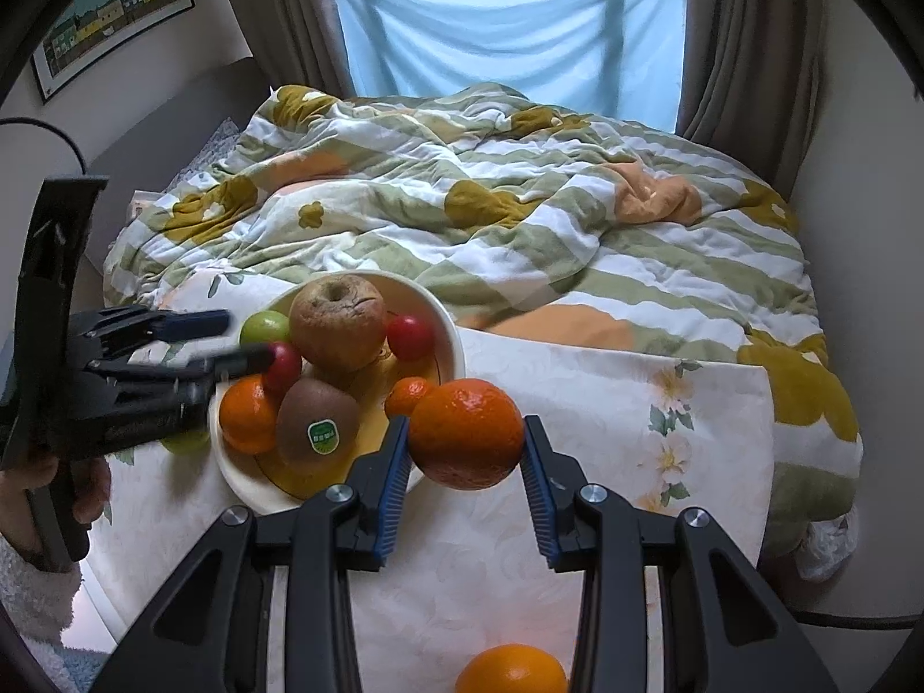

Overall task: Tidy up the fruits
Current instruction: 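Lower the tangerine into the bowl and open the right tool, then withdraw both open tools and move toward the last fruits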

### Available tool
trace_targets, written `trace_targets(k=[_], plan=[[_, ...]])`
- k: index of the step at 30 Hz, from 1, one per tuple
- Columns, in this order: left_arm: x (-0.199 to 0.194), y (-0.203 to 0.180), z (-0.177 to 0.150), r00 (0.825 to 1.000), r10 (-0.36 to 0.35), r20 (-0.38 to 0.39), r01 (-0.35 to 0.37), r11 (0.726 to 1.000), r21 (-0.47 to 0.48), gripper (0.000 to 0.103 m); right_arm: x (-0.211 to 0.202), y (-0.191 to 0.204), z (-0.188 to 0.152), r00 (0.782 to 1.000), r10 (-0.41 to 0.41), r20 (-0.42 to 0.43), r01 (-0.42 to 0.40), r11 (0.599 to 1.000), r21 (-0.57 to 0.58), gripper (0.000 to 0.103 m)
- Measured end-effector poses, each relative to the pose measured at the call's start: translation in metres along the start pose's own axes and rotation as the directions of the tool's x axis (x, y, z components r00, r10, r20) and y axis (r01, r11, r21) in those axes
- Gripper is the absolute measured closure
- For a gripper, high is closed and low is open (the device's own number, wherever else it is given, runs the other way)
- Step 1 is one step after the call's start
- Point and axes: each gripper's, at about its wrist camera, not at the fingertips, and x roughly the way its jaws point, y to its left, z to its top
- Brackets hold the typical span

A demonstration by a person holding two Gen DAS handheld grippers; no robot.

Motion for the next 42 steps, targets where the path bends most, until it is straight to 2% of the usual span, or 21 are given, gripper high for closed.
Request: trace_targets(k=[11,24,32,38,39,42], plan=[[-0.038,0.019,-0.013,0.999,0.040,0.012,-0.040,0.999,-0.018,0.000,0.006,0.014,0.008,0.999,0.033,-0.025,-0.033,0.999,-0.003,0.068],[-0.067,0.056,-0.041,0.993,0.114,0.020,-0.111,0.989,-0.092,0.000,0.055,0.044,0.003,0.988,0.096,-0.119,-0.095,0.995,0.014,0.068],[-0.064,0.062,-0.058,0.995,0.104,0.008,-0.103,0.990,-0.093,0.000,0.068,0.044,-0.005,0.989,0.074,-0.130,-0.074,0.997,0.003,0.068],[-0.065,0.063,-0.064,0.995,0.096,0.004,-0.095,0.989,-0.111,0.000,0.067,0.043,-0.007,0.987,0.089,-0.130,-0.090,0.996,0.002,0.068],[-0.066,0.062,-0.065,0.995,0.095,0.006,-0.094,0.989,-0.115,0.000,0.067,0.042,-0.007,0.987,0.090,-0.131,-0.091,0.996,-0.001,0.067],[-0.068,0.061,-0.066,0.995,0.102,0.004,-0.101,0.988,-0.121,0.000,0.063,0.043,-0.007,0.989,0.092,-0.116,-0.094,0.995,-0.011,0.053]])
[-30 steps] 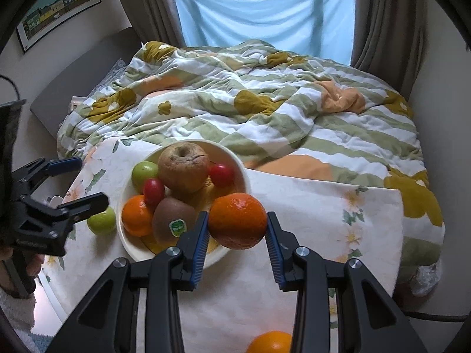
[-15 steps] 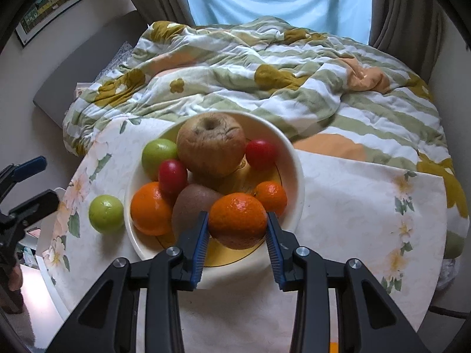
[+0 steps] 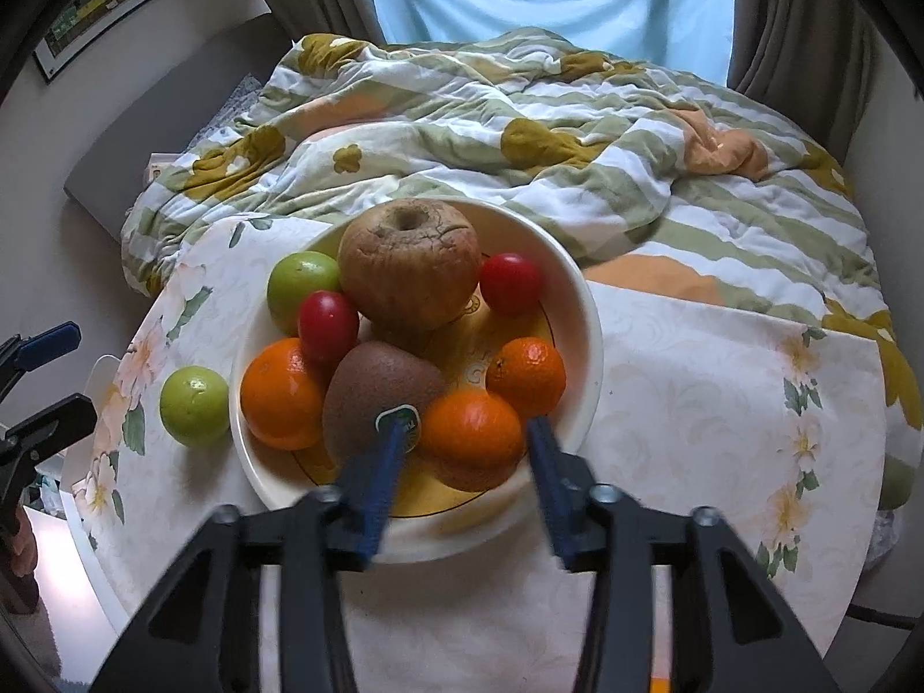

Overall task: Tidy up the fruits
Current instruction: 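Withdraw both open tools and move toward the last fruits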

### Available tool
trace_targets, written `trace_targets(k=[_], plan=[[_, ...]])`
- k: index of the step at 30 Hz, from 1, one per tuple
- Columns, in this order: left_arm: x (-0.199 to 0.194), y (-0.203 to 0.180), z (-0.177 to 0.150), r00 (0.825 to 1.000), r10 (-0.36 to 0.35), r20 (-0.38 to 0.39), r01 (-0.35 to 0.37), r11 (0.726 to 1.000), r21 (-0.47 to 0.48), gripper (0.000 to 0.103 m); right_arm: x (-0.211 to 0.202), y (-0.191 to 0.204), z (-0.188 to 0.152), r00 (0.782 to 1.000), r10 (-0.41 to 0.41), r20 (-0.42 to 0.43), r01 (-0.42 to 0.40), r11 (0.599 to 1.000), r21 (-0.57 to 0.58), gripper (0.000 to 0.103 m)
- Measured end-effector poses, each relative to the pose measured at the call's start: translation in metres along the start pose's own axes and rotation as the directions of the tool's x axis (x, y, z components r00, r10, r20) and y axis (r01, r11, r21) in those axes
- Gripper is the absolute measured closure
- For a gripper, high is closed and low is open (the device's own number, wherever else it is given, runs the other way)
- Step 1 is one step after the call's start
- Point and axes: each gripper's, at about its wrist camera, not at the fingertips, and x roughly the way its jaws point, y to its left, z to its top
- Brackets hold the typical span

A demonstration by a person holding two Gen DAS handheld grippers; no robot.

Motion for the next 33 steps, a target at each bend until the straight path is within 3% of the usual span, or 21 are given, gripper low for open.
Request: trace_targets(k=[2,4,7,17,22,28,33], plan=[[-0.002,-0.001,-0.001,1.000,0.014,-0.003,-0.014,1.000,-0.008,0.000,-0.003,0.000,-0.001,1.000,0.004,0.013,-0.004,1.000,-0.009,0.040],[-0.004,-0.002,-0.002,1.000,0.016,-0.004,-0.016,1.000,-0.019,0.000,-0.006,-0.001,-0.001,1.000,0.015,0.025,-0.015,1.000,-0.010,0.018],[-0.011,0.000,-0.004,1.000,0.022,-0.001,-0.022,0.999,-0.033,0.000,-0.014,0.001,-0.002,0.998,0.014,0.055,-0.013,1.000,-0.020,0.000],[-0.040,0.005,-0.002,0.999,-0.002,0.034,0.002,1.000,-0.006,0.000,-0.060,0.005,-0.009,0.993,-0.010,0.116,0.008,1.000,0.016,0.000],[-0.056,0.005,0.001,0.998,0.001,0.058,-0.004,0.999,0.053,0.000,-0.098,0.013,-0.019,0.982,-0.117,0.147,0.110,0.993,0.051,0.000],[-0.067,0.008,-0.002,0.998,-0.009,0.063,0.000,0.991,0.131,0.000,-0.127,0.015,-0.038,0.970,-0.194,0.145,0.173,0.974,0.145,0.000],[-0.067,0.016,-0.007,0.997,-0.059,0.041,0.052,0.986,0.159,0.000,-0.141,0.015,-0.057,0.957,-0.255,0.138,0.220,0.949,0.228,0.000]])
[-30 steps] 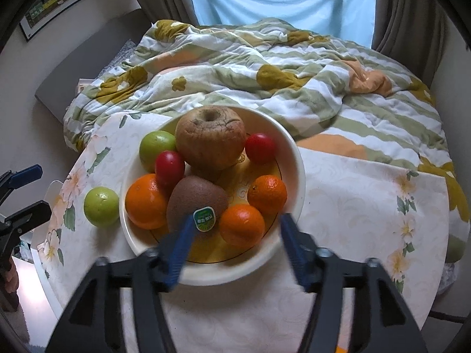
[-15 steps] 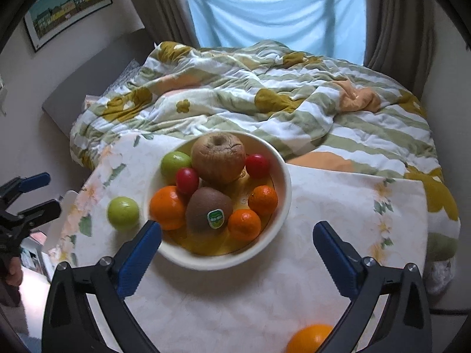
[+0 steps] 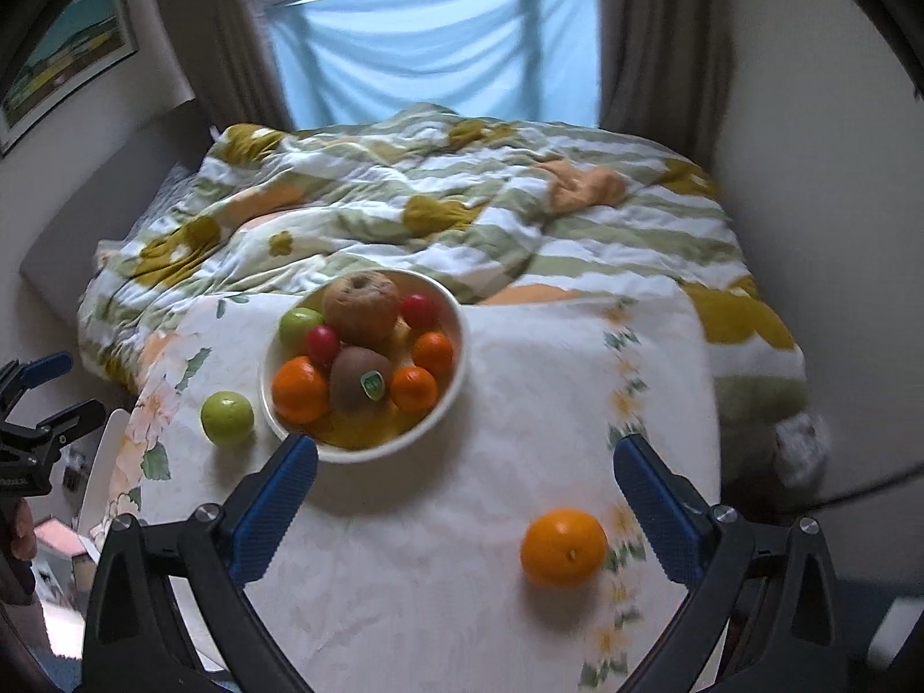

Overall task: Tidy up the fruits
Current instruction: 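Withdraw both open tools and move toward the last fruits, then grasp the small green apple with the left tool while the right tool grasps the large orange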

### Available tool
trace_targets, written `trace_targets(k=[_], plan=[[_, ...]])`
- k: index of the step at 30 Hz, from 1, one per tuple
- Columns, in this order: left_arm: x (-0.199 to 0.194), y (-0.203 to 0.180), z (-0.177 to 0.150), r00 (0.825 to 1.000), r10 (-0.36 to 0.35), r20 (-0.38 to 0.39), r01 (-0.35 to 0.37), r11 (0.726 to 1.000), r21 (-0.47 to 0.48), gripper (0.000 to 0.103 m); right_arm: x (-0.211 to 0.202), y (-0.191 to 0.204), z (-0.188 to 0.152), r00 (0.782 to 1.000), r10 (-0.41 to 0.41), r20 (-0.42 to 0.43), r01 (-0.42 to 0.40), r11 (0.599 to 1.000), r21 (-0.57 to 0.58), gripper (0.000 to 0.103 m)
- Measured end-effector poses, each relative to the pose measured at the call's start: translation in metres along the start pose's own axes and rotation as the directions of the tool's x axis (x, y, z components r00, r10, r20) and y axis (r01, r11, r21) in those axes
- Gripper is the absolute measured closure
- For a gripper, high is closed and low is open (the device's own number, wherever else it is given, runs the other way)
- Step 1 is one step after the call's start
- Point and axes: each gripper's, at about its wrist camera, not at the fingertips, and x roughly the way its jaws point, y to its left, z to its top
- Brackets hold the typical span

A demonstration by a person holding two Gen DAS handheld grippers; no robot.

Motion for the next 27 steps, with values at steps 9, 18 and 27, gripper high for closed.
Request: trace_targets(k=[9,18,27], plan=[[0.026,0.012,-0.015,0.995,-0.068,-0.072,0.069,0.998,0.007,0.000,-0.006,-0.010,-0.030,0.990,-0.141,-0.028,0.143,0.986,0.085,0.000],[0.082,0.019,-0.022,0.983,-0.099,-0.153,0.103,0.995,0.014,0.000,0.031,-0.031,-0.059,0.982,-0.140,-0.125,0.161,0.970,0.182,0.000],[0.127,0.020,-0.022,0.975,-0.097,-0.199,0.101,0.995,0.011,0.000,0.064,-0.046,-0.072,0.978,-0.122,-0.167,0.161,0.957,0.243,0.000]])
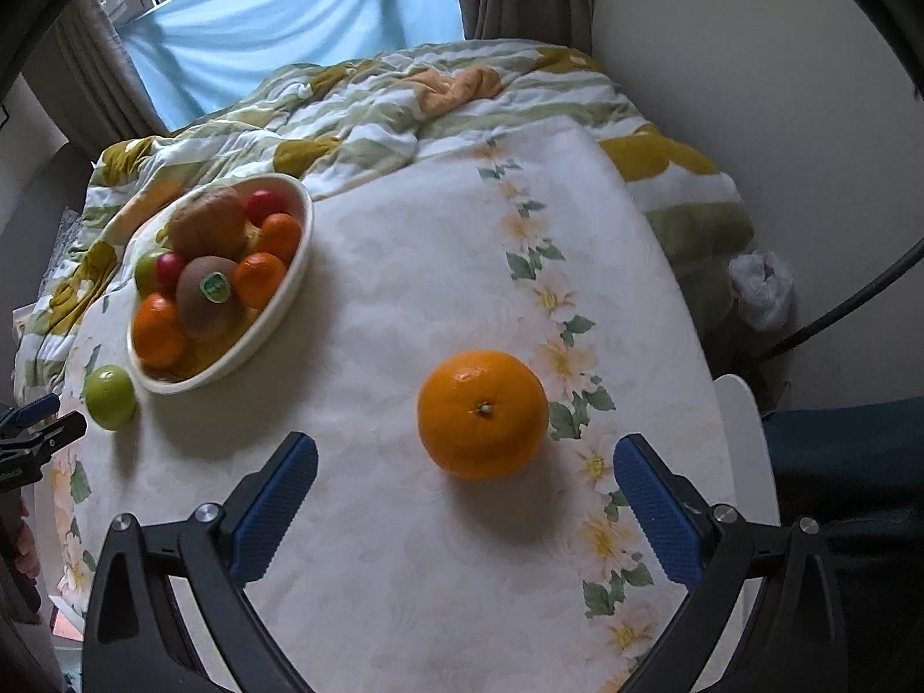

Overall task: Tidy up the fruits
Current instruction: 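Grasp the small green apple with the left tool while the right tool grasps the large orange, then place the green apple in the bowl with the left tool while the right tool carries the orange toward it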

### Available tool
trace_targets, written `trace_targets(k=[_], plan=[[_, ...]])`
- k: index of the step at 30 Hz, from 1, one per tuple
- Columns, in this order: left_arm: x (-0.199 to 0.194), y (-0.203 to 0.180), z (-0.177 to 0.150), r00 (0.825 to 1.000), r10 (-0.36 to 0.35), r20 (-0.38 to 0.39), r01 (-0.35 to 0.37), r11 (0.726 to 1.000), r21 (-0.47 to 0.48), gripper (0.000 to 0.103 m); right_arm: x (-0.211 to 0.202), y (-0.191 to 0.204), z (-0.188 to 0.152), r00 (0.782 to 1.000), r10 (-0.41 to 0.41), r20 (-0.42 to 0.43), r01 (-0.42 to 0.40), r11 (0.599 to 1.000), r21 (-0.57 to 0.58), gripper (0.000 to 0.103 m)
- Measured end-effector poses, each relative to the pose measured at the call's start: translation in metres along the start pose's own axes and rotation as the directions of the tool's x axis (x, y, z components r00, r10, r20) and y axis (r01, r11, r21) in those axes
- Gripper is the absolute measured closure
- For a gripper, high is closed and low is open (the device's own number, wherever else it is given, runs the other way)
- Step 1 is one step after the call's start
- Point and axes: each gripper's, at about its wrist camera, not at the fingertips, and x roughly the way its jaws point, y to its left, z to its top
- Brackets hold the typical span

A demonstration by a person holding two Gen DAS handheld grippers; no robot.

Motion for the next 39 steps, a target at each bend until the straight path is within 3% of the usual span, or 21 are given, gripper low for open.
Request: trace_targets(k=[5,10,13,16,21,29,36,39], plan=[[0.019,-0.001,0.007,1.000,-0.013,-0.022,0.013,1.000,0.000,0.000,0.016,-0.005,0.001,1.000,0.006,-0.020,-0.006,1.000,0.026,0.001],[0.031,0.001,0.011,0.999,-0.019,-0.048,0.020,1.000,0.011,0.010,0.027,-0.005,0.000,0.999,0.000,-0.032,0.000,1.000,0.009,0.006],[0.032,-0.003,0.011,0.997,-0.047,-0.059,0.048,0.999,0.019,0.021,0.031,-0.004,0.000,0.999,0.003,-0.039,-0.003,1.000,0.008,0.009],[0.032,-0.011,0.010,0.994,-0.082,-0.067,0.085,0.996,0.042,0.041,0.034,-0.004,0.002,0.999,0.008,-0.044,-0.008,1.000,0.009,0.013],[0.031,-0.024,0.008,0.997,-0.035,-0.061,0.041,0.994,0.102,0.041,0.039,-0.006,0.005,0.999,0.010,-0.048,-0.009,1.000,0.016,0.021],[0.029,-0.018,0.004,0.997,-0.046,-0.062,0.050,0.996,0.069,0.041,0.044,-0.007,0.009,0.999,-0.005,-0.054,0.006,1.000,0.017,0.030],[0.026,-0.016,-0.001,0.997,-0.049,-0.063,0.052,0.997,0.057,0.041,0.044,-0.007,0.009,0.998,-0.009,-0.060,0.009,1.000,0.005,0.047],[0.022,-0.014,-0.004,0.997,-0.056,-0.058,0.059,0.997,0.045,0.041,0.043,-0.005,0.008,0.998,-0.022,-0.058,0.021,1.000,-0.013,0.047]])
